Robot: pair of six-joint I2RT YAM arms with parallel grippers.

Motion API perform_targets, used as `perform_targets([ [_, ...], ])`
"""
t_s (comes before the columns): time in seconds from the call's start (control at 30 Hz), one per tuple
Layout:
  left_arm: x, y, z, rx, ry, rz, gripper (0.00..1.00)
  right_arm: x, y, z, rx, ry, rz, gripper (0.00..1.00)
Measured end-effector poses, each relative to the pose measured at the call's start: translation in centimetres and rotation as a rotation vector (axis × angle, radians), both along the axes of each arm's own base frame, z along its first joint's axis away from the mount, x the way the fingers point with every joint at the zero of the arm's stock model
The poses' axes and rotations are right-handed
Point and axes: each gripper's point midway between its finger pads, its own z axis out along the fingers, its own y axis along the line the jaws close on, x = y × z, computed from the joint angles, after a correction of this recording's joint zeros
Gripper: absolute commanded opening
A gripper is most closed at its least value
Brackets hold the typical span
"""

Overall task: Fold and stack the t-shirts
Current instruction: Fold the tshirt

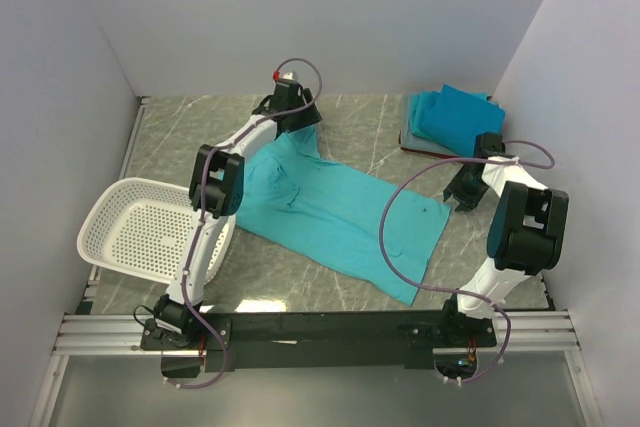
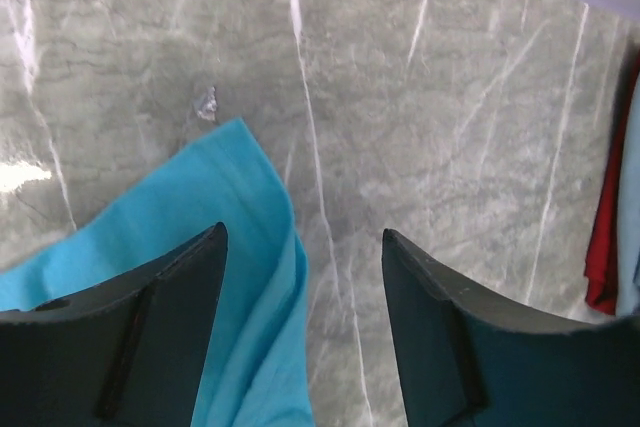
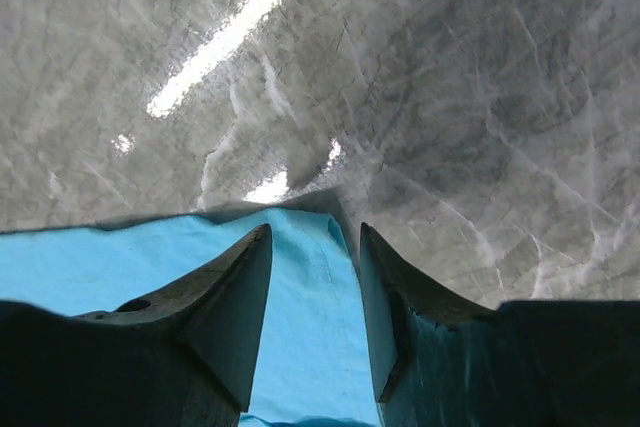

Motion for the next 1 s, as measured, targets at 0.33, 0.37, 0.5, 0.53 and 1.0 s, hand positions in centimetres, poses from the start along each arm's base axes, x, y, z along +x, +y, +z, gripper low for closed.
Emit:
perform_targets([
  [0.33,0.5,0.0,-0.8,0.018,-0.017,0.017,0.65,0.1,0.0,-1.4,0.007,0.027,-0.002,0.45],
  [0.37,0.5,0.0,-0.8,0.020,-0.017,0.015,0.63,0.1,0.0,-1.4,0.007,0.028,-0.003,0.45],
  [0.5,0.3,0.0,-1.0,0.037,-0.014,0.011,0.56,0.1,-0.1,-1.5,0.005,0.029,-0.004,0.40],
  [0.53,0.2,-0.1,-1.1,0.042,-0.011,0.009,0.55,0.1,-0.1,-1.5,0.005,0.028,-0.004,0.38],
  [1.0,-0.2,0.2,-1.9,0.116,-0.011,0.048,0.36,0.4,-0.2,-1.7,0.007,0.015,-0.017,0.17],
])
